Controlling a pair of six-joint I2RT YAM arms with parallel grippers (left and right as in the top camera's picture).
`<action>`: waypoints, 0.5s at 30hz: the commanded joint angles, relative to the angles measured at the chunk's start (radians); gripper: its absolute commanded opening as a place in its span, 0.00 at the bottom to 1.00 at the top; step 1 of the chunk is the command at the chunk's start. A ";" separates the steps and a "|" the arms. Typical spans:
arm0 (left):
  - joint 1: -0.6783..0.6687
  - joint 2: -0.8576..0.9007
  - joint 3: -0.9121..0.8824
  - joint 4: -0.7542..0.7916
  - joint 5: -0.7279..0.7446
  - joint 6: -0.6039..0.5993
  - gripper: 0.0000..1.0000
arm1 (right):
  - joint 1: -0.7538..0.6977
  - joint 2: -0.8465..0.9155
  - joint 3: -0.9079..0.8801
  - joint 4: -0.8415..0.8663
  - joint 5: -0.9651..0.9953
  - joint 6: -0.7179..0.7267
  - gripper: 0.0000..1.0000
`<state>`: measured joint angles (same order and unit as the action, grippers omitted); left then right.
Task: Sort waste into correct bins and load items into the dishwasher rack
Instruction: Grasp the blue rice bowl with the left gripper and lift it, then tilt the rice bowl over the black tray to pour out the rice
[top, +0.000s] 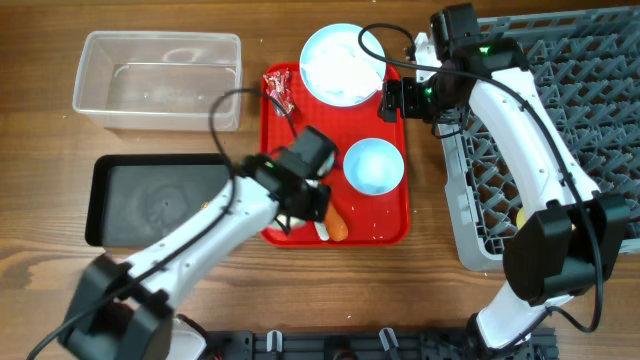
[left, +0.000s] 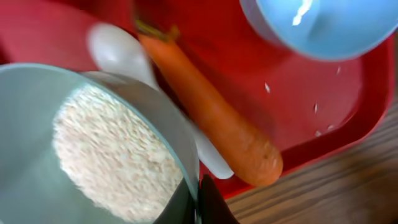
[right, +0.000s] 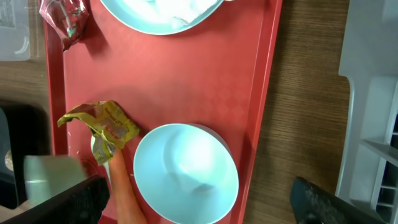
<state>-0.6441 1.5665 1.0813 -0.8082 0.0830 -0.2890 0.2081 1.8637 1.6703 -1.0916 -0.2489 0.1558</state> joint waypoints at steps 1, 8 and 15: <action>0.103 -0.126 0.051 -0.019 0.048 -0.050 0.04 | 0.001 0.011 -0.001 0.002 0.025 0.000 0.96; 0.557 -0.288 0.048 -0.086 0.319 -0.080 0.04 | 0.001 0.011 -0.001 0.007 0.033 0.000 0.96; 1.103 -0.271 -0.108 -0.082 0.873 0.137 0.04 | 0.001 0.011 -0.001 0.007 0.032 0.000 0.96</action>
<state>0.3225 1.2922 1.0317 -0.8993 0.6880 -0.2630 0.2081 1.8637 1.6703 -1.0870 -0.2329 0.1558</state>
